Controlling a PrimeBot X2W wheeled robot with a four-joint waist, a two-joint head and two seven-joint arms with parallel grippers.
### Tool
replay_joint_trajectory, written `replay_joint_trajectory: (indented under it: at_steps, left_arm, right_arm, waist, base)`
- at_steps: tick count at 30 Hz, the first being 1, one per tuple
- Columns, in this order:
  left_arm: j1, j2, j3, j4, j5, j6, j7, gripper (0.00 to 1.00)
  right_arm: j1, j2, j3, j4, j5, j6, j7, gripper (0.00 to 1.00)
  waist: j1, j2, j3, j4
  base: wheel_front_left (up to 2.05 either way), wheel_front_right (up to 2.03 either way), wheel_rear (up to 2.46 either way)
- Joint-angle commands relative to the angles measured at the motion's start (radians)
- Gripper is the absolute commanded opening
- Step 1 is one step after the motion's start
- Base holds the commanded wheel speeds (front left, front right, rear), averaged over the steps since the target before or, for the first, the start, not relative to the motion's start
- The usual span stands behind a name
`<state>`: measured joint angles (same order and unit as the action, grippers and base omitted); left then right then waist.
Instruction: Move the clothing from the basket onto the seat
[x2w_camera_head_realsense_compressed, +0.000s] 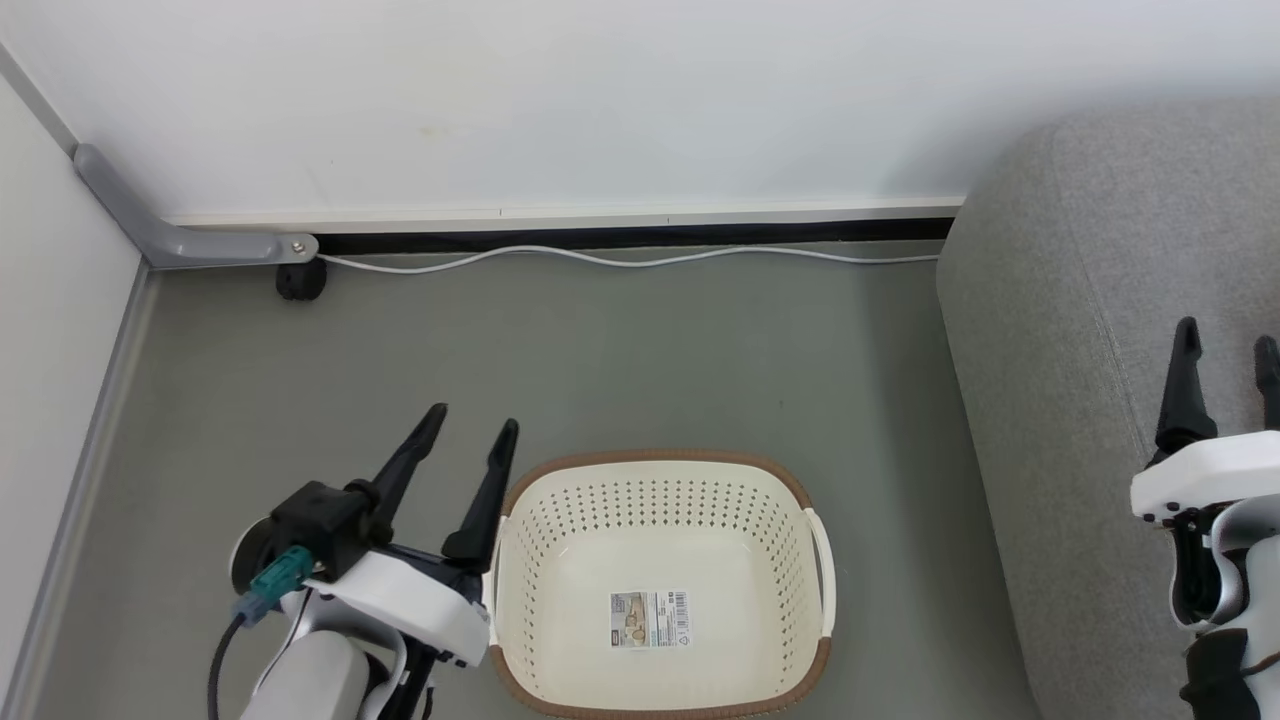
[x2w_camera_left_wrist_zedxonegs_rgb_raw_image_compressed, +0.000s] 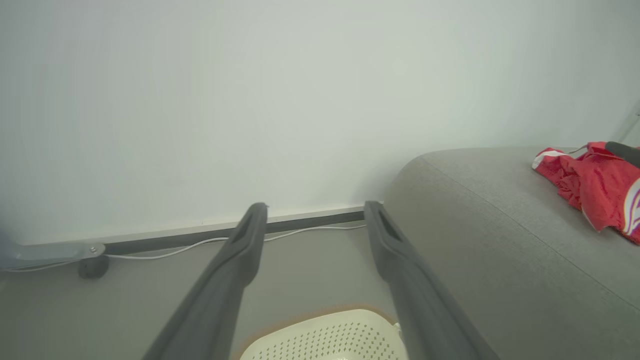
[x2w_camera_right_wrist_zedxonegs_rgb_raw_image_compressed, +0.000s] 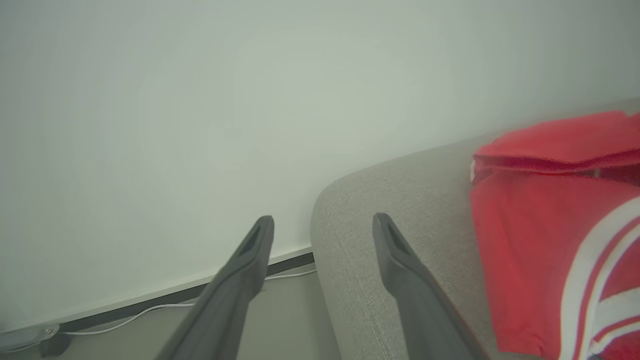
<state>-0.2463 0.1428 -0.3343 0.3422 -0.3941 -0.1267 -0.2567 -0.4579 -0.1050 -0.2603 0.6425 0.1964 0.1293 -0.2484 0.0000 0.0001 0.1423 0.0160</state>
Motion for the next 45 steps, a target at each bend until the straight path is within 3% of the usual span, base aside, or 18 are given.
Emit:
replay_joint_trajectory:
  at_steps: [1,12,23,31,45]
  left_arm:
    - [0.004,0.011,0.075,-0.016,0.02,-0.004,-0.005,1.0]
    - [0.082,-0.027,0.3,-0.026,0.117,-0.001,-0.005,1.0]
    - [0.149,-0.063,0.413,-0.041,0.182,-0.003,-0.005,1.0]
    - [0.195,-0.079,0.441,-0.055,0.208,-0.003,-0.005,1.0]
    - [0.21,-0.083,0.39,-0.059,0.183,-0.004,-0.005,1.0]
  right_arm:
    - [0.008,-0.003,0.045,-0.046,0.018,0.001,-0.013,1.0]
    - [0.084,0.024,0.176,-0.168,0.034,0.001,-0.013,1.0]
    - [0.213,0.046,0.266,-0.265,0.047,0.001,-0.013,1.0]
    - [0.289,0.053,0.291,-0.301,0.013,0.001,-0.013,1.0]
    - [0.299,0.055,0.289,-0.281,0.004,0.001,-0.013,1.0]
  waist:
    - [0.0,-0.0001,-0.013,0.013]
    - [0.0,-0.0001,-0.06,0.044]
    - [0.0,-0.0001,-0.104,0.061]
    - [0.0,-0.0001,-0.116,0.055]
    - [0.0,-0.0001,-0.12,0.043]
  base:
    - [0.0,0.0,0.0]
    - [0.0,0.0,0.0]
    - [0.0,0.0,0.0]
    - [0.0,0.0,0.0]
    - [0.0,0.0,0.0]
